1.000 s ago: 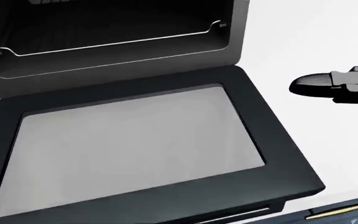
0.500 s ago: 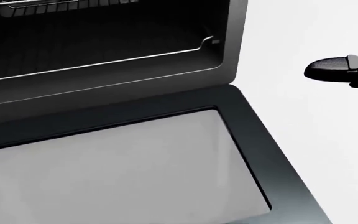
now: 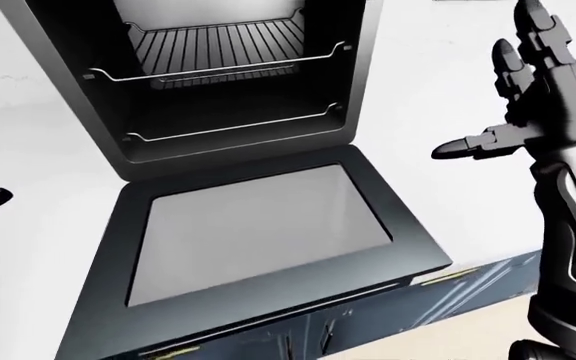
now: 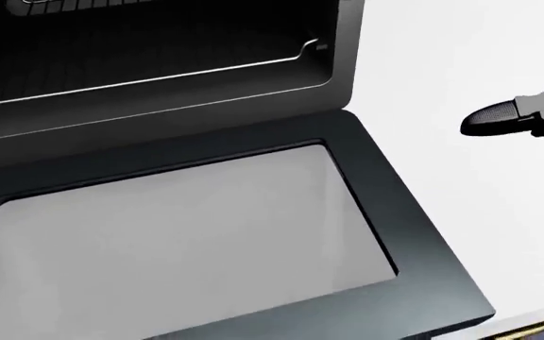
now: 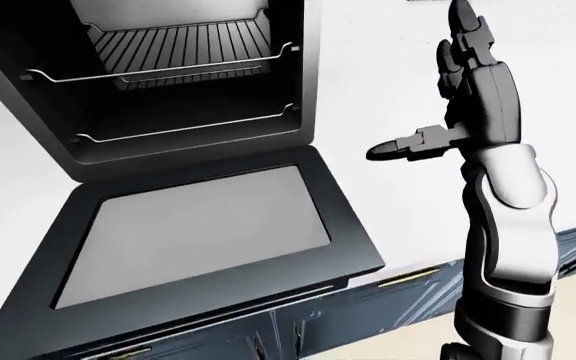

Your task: Close the toaster oven door.

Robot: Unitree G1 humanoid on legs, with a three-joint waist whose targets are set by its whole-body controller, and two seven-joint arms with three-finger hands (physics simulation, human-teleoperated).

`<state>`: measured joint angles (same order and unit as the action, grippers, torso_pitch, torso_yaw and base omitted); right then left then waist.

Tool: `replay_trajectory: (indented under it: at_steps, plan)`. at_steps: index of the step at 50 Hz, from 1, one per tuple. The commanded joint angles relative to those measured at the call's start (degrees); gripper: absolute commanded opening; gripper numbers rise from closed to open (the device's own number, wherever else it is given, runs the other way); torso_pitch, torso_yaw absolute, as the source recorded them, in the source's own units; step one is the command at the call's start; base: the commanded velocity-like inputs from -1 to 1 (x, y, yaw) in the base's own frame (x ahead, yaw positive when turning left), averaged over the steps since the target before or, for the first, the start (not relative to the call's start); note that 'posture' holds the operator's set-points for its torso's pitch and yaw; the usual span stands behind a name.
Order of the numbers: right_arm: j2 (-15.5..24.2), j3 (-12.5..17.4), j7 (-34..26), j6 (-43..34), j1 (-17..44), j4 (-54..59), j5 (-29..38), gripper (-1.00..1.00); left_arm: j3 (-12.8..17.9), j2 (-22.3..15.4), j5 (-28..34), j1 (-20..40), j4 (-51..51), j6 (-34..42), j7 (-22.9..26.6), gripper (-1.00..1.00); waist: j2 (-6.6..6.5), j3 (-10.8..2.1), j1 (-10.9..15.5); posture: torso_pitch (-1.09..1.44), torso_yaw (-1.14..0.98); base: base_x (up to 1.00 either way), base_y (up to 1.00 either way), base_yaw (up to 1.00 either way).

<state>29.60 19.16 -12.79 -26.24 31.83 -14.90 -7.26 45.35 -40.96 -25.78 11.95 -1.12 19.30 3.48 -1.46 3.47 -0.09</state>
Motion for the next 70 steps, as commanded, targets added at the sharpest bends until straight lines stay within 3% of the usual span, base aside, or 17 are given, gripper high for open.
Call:
replay_trajectory:
  at_steps: [1,9,31,48,70]
  plan:
    - [1.19,1.11,-1.16,1.76,1.32,-1.91,0.89,1.00,1.12,-1.71,-0.17,1.01,2.00,-1.48,0.06,1.00,-0.31,-1.14,-0.06,0.00,0.00,0.00,0.00,0.00]
    - [1.59,1.79,-4.87,2.79,-0.05,-2.85,2.81,1.00,1.34,-1.79,-0.26,0.95,2.23,-1.17,0.03,1.00,-0.43,-1.51,-0.12,0.00,0.00,0.00,0.00,0.00]
    - [-2.19,0.44,-10.86,8.49,-4.47,-4.89,9.38,1.00,1.60,-2.43,-0.61,1.15,1.83,-1.08,-0.06,1.00,-1.09,-2.28,-0.65,0.00,0.00,0.00,0.00,0.00]
    - [-5.50,-1.27,-9.59,13.32,-6.02,-2.74,15.02,1.00,1.91,-2.38,-0.59,0.84,1.93,-1.08,0.09,1.00,-1.23,-2.51,-0.73,0.00,0.00,0.00,0.00,0.00]
    - [-6.35,-1.42,-11.43,14.67,-7.45,-3.10,15.75,1.00,1.98,-2.65,-0.81,0.98,1.75,-0.98,0.05,1.00,-1.24,-2.00,-0.78,0.00,0.00,0.00,0.00,0.00]
